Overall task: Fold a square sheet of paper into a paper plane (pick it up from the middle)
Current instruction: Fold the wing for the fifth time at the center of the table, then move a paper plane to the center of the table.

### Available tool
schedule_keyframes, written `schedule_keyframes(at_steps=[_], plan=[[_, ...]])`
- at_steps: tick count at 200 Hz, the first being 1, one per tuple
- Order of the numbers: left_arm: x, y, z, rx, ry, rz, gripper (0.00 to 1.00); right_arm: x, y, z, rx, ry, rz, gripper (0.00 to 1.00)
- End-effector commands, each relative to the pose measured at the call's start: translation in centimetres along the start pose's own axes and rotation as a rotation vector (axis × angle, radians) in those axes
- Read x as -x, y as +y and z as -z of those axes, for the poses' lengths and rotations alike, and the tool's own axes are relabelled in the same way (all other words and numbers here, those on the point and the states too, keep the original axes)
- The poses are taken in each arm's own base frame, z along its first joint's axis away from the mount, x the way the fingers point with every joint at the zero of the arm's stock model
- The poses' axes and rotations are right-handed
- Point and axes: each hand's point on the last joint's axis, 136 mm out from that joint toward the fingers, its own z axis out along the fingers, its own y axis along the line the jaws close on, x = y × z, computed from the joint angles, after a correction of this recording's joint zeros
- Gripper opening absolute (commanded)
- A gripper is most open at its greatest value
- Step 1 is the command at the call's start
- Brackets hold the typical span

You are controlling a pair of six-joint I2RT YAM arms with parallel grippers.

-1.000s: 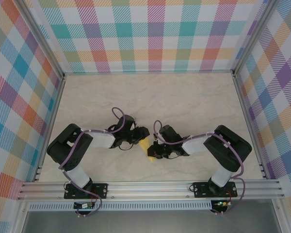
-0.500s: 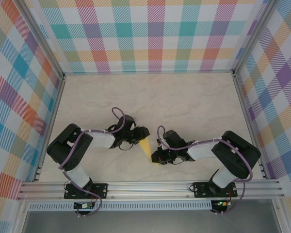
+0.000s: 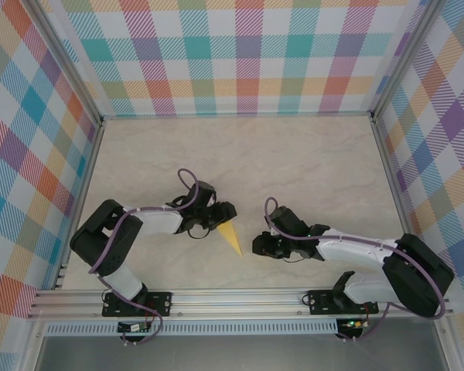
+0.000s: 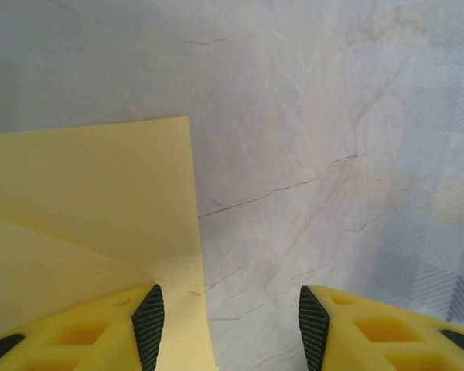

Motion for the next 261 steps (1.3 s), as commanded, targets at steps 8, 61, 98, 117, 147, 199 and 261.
schedule_keyframes(at_steps=[8, 61, 98, 117, 147, 199, 261], plan=[[0.7, -1.0, 2.7, 0.102, -0.034, -0.076, 0.57, 2.0, -2.3, 1.6, -0.154, -0.134, -0.023, 0.39], [0.6, 0.4, 7.3, 0.363, -0.075, -0.066, 0.7, 4.4, -2.0, 2.0, -0.142, -0.224, -0.079, 0.48], [-0.5, 1.1, 8.0, 0.477, -0.065, -0.043, 0.72, 5.6, -1.0, 1.8, -0.049, -0.238, -0.1, 0.54], [-0.7, 1.0, 7.2, 0.488, -0.048, -0.028, 0.72, 6.1, -0.6, 1.8, -0.05, -0.237, -0.081, 0.56], [-0.5, 0.4, 5.6, 0.495, -0.021, -0.024, 0.73, 6.4, 0.4, 1.1, -0.047, -0.199, -0.05, 0.57], [-0.6, 1.2, 4.2, 0.56, 0.018, -0.022, 0.71, 6.7, 1.8, -0.5, -0.007, -0.136, -0.037, 0.57], [-1.3, 3.7, 6.1, 0.57, -0.005, 0.007, 0.46, 6.8, 2.8, -1.9, 0.004, -0.081, -0.023, 0.56]])
